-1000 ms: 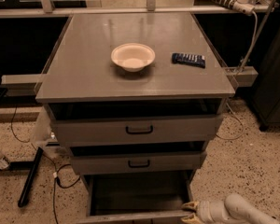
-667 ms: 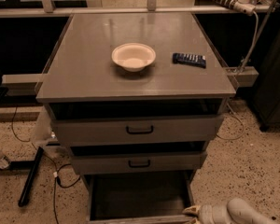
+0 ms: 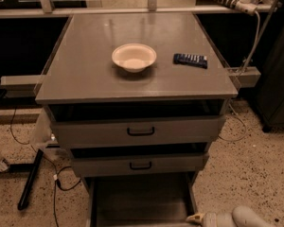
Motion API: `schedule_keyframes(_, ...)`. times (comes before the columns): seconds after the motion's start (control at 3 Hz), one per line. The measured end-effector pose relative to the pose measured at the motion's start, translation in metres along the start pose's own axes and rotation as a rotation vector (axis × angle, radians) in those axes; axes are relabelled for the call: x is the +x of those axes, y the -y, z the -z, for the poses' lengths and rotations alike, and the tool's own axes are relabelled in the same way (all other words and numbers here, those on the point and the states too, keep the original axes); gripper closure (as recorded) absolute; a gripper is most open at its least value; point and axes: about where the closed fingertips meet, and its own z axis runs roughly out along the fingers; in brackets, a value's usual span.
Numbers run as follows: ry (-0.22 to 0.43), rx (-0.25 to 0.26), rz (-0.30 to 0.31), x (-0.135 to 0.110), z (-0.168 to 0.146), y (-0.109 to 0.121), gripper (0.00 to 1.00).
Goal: Open bottom drawer
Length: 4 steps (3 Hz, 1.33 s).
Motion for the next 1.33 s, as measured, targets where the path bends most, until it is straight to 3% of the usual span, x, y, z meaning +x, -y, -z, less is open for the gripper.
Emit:
schedule_keyframes(0.33, 0.0, 0.0, 0.0, -0.0001, 0.0, 0.0, 0.81)
schedule_keyframes(1.33, 0.0, 0.0, 0.0, -0.0001, -0.0001, -0.0001, 0.12)
